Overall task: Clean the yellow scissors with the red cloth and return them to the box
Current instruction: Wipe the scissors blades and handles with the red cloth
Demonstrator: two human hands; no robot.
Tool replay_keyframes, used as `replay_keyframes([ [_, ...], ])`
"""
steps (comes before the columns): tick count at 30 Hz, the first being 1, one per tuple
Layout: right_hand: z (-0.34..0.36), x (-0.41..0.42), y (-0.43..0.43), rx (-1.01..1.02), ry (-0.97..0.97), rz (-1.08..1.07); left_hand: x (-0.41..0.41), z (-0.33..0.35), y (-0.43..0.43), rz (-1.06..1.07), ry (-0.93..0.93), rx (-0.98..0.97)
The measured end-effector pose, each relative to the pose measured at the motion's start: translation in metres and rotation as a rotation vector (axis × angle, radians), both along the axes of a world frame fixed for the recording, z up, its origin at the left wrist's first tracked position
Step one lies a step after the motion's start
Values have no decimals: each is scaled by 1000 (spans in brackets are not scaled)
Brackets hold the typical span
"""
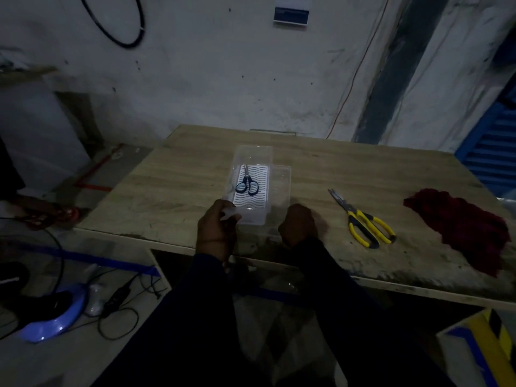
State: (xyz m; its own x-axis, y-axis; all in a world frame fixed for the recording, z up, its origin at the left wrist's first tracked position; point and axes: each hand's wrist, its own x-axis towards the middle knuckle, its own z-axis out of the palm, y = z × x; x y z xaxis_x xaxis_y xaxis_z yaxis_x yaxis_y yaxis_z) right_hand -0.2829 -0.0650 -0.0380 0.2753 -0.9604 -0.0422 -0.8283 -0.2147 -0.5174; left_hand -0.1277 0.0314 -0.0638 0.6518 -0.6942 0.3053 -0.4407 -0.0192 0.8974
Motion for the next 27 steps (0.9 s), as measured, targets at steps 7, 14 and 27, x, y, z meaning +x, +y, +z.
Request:
replay_keyframes([
  [7, -10, 73, -1, 24, -57, 206, 52, -2, 26, 12, -208, 79],
  [14, -10, 136, 21, 63, -121, 324, 120, 6, 52, 81, -269, 204],
  [27, -8, -40, -17, -381, -353, -79, -11, 22, -3, -75, -513, -29],
])
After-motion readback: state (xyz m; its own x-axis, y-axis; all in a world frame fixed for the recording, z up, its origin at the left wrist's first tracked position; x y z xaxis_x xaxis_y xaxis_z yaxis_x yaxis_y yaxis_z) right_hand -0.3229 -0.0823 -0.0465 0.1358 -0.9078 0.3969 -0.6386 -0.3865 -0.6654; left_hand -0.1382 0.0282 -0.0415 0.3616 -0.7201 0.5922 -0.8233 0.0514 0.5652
